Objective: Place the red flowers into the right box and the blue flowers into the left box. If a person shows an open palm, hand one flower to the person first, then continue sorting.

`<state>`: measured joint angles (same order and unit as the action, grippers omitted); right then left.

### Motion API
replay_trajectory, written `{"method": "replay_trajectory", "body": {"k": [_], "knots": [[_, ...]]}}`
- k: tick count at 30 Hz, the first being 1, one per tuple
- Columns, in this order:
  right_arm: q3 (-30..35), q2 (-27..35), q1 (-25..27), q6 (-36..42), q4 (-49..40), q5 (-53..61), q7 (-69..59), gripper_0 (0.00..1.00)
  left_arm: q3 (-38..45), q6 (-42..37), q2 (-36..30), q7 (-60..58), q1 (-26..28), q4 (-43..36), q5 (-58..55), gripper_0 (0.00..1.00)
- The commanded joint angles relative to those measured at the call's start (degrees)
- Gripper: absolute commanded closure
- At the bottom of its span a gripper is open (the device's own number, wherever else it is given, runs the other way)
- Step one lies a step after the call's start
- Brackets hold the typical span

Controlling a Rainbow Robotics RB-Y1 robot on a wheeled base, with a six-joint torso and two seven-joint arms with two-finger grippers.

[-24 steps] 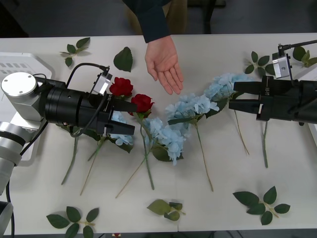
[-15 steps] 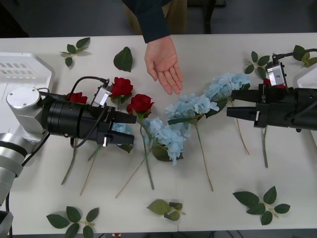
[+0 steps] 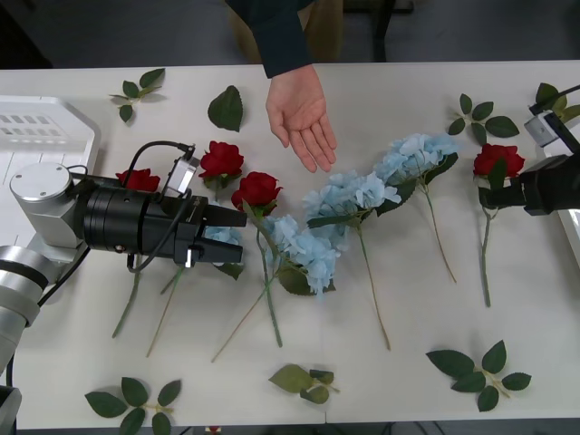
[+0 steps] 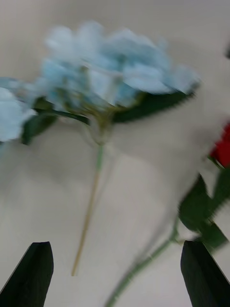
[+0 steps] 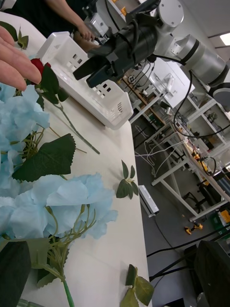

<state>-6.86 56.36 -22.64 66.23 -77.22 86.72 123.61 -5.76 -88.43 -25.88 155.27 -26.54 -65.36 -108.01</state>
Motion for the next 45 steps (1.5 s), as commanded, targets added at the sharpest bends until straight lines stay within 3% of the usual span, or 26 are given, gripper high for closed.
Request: {"method": "replay_trajectory", "body": {"k": [1, 21, 35, 43, 45], "knots": [[0.6, -0.5, -1.9, 0.1, 2.4, -8.9, -12.3, 0.23, -1.0, -0.2, -1.9, -0.3, -1.9, -0.2, -0.1, 0.0], [0.6, -17.6, -5.0, -7.4, 4.0, -37.9, -31.5, 0.23, -1.0, -0.2, -1.9, -0.3, -2.0, -0.2, 0.0, 0.0], [0.4, -19.0, -5.2, -8.7, 4.1, -48.1, -32.6, 0.23, -1.1, -0.1, -1.9, -0.3, -2.0, -0.2, 0.0, 0.0], [-5.7, -19.2, -6.4, -13.2, 7.3, -48.8, -34.0, 0.23, -1.0, -0.2, -1.9, -0.3, -2.0, -0.2, -0.1, 0.0], [-6.6, -19.2, -6.5, -13.7, 7.7, -48.7, -34.4, 0.37, -1.1, -0.2, -1.9, -0.3, -2.0, -0.2, -0.1, 0.0]]}}
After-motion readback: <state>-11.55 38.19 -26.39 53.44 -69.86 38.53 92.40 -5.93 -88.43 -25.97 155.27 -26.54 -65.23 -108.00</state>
